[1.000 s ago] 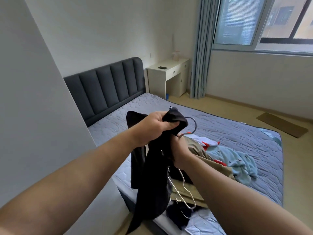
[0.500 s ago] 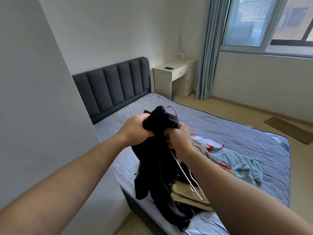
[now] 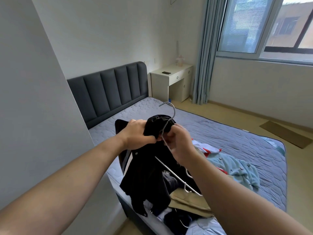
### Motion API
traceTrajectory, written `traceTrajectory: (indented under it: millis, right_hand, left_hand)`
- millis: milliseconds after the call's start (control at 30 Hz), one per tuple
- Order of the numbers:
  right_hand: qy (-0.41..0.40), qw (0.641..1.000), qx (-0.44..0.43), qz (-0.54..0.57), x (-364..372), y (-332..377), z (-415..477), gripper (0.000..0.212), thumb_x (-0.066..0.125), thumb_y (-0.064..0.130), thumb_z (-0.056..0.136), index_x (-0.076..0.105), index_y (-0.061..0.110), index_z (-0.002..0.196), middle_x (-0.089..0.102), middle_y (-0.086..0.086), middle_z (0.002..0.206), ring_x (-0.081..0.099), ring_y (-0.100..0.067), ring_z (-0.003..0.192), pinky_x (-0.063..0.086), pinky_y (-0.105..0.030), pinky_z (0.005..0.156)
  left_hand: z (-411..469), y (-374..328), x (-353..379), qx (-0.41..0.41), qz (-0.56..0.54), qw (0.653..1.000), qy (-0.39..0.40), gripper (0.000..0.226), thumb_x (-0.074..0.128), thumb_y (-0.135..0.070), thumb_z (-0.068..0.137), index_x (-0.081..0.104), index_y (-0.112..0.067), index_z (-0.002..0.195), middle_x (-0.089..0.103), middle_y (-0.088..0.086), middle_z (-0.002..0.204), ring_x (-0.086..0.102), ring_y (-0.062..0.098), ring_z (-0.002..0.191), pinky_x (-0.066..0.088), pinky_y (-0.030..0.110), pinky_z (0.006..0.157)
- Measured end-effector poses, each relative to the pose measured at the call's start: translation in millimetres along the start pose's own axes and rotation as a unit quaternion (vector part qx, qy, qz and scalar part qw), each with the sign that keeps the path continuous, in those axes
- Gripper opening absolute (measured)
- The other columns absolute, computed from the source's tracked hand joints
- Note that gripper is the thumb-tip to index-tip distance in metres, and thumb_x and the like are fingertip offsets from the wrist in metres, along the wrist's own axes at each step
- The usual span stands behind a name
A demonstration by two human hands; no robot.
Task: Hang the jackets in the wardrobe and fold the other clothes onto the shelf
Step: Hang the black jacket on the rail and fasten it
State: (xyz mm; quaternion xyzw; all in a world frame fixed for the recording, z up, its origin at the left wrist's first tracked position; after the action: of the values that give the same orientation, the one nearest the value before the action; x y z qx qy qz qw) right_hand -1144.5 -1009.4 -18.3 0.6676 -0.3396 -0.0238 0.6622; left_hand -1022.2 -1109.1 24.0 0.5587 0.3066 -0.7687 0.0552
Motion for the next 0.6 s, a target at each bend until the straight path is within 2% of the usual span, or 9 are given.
traceTrajectory:
  millis: [100,200,300,367,433,500,600]
  right_hand:
    - [-0.025,0.999,0.032,-0.013,-16.4,-2.4,10.4,0.021,0.049,0.018,0.078,0.061,0.005,0.091,0.068,-0.012,0.071,0.065,-0.024,0.063,0.049,-0.033,0.060]
    - [-0.034,0.994,0.017,-0.106,-26.0,-6.6,17.1,0.035,0.054,0.018,0.073,0.062,0.012,0.107,0.074,-0.007,0.078,0.070,-0.024,0.072,0.049,-0.039,0.072]
    - [-0.039,0.986,0.044,-0.153,-36.6,-16.4,21.7,0.052,0.063,0.008,0.075,0.055,0.021,0.125,0.073,-0.004,0.075,0.067,-0.013,0.058,0.050,-0.027,0.054]
    - [-0.027,0.971,0.096,-0.218,-43.6,-23.5,23.5,0.061,0.070,0.010,0.076,0.045,0.025,0.129,0.074,-0.008,0.089,0.069,-0.014,0.065,0.052,-0.027,0.055]
    - [0.031,0.928,0.166,-0.332,-44.6,-33.8,20.0,0.059,0.076,0.015,0.074,0.045,0.025,0.123,0.074,-0.008,0.101,0.073,-0.018,0.084,0.059,-0.034,0.073]
    - [0.080,0.872,0.237,-0.421,-43.3,-48.0,13.1,0.047,0.080,0.018,0.076,0.062,0.013,0.119,0.072,-0.009,0.110,0.071,-0.024,0.094,0.057,-0.044,0.092]
    - [0.143,0.806,0.308,-0.485,-36.9,-58.8,2.9,0.050,0.078,0.027,0.086,0.064,0.008,0.129,0.065,-0.016,0.127,0.067,-0.031,0.103,0.053,-0.047,0.100]
  left_hand:
    - [0.5,-1.6,-0.4,-0.013,0.015,0.999,-0.026,0.051,0.049,-0.084,0.075,0.051,-0.034,0.066,0.057,-0.012,0.065,0.055,-0.002,0.071,0.034,0.027,0.073]
    - [-1.3,-6.8,3.2,-0.030,0.018,0.994,-0.101,0.054,0.055,-0.084,0.073,0.051,-0.032,0.057,0.056,-0.011,0.054,0.056,0.000,0.061,0.040,0.031,0.074]
    - [-2.6,-8.7,8.8,-0.054,0.011,0.993,-0.107,0.055,0.059,-0.081,0.069,0.061,-0.027,0.064,0.060,-0.010,0.055,0.060,0.002,0.063,0.046,0.034,0.077]
    - [-5.4,-8.3,9.8,-0.064,0.007,0.991,-0.117,0.052,0.063,-0.075,0.069,0.056,-0.024,0.059,0.057,-0.010,0.052,0.058,-0.001,0.060,0.041,0.030,0.072]
    - [-9.3,-7.3,6.9,-0.074,0.002,0.988,-0.137,0.050,0.063,-0.068,0.070,0.049,-0.022,0.054,0.053,-0.008,0.048,0.055,0.004,0.054,0.036,0.027,0.065]
    - [-12.9,-7.0,0.7,-0.086,-0.012,0.985,-0.152,0.044,0.063,-0.061,0.071,0.047,-0.024,0.055,0.053,-0.007,0.050,0.056,0.010,0.055,0.036,0.026,0.058]
    - [-18.6,-8.6,-5.9,-0.083,-0.030,0.984,-0.154,0.030,0.061,-0.055,0.069,0.053,-0.026,0.066,0.061,-0.006,0.061,0.061,0.012,0.063,0.043,0.026,0.059]
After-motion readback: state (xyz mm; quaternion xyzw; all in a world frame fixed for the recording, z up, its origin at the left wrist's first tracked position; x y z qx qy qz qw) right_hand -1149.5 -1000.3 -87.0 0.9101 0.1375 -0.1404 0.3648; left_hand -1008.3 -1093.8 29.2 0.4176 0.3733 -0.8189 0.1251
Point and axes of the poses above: each hand's wrist, its own z-axis towards the middle knuckle, its own x-axis out of the palm, y = z × x, the point moved 4 cm from there along z, towards the middle knuckle
